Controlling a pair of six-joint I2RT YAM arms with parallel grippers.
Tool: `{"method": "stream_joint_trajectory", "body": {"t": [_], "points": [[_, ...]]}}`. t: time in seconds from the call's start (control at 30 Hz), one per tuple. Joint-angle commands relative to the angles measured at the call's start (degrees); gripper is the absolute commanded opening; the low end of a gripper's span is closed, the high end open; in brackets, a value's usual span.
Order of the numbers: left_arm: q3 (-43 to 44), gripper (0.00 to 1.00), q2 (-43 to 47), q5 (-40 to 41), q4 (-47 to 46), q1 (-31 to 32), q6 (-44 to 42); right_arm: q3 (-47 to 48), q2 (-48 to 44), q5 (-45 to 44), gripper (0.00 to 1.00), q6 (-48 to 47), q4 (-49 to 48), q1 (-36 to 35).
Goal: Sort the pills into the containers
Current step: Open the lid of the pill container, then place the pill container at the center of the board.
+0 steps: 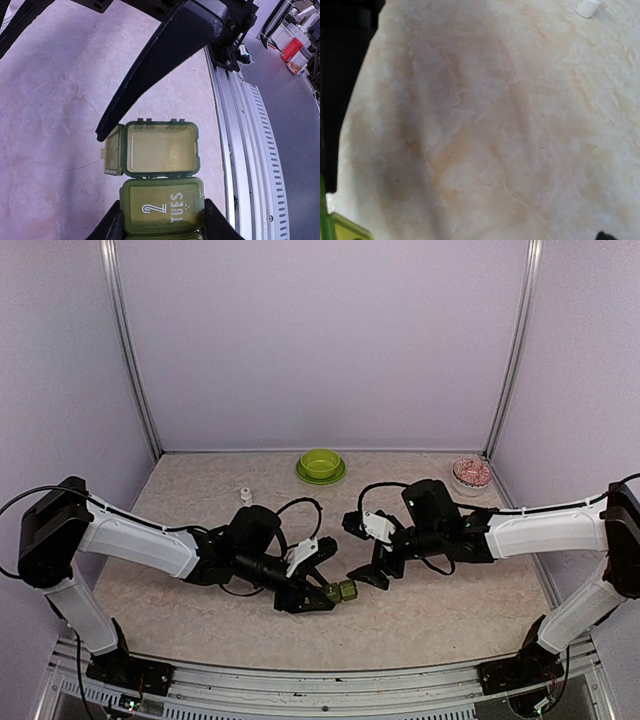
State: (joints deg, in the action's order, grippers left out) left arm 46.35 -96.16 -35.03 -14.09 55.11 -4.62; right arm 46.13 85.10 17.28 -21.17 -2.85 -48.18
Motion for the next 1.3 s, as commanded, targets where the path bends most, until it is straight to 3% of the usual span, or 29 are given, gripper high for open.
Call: {"method": "stream_joint_trajectory", "body": {"t": [0.0,0.17,0.47,0.77,1.07,1.27], "points": [[0.3,0.37,1.2,1.6,-1.1,0.2,-0.9,1.0,0.0,2.3,1.00,-0.3,1.5,0.1],[0.3,0.37,1.3,1.8,-1.1,0.2,-0.8,0.4,-0.9,0.9,1.00,-0.1,0.4,0.1],[0.9,0.37,0.3,3.2,-0.1,0.5,-1.6,-0.3,-3.0,-10.8,1.00,3.1,-2.6,1.2],[3.0,0.37,-2.0,7.0,3.0,0.7,-3.1,-4.1,-10.9,-24.2,1.00,8.7,-6.8,4.5],[10.7,0.38,-8.4,12.4,8.4,0.3,-5.2,-9.2,-19.2,-30.0,1.00,13.1,-8.6,5.8],[21.2,0.38,-16.6,13.3,13.4,-1.9,-8.0,-12.5,-22.3,-32.0,1.00,14.5,-9.2,6.0]]}}
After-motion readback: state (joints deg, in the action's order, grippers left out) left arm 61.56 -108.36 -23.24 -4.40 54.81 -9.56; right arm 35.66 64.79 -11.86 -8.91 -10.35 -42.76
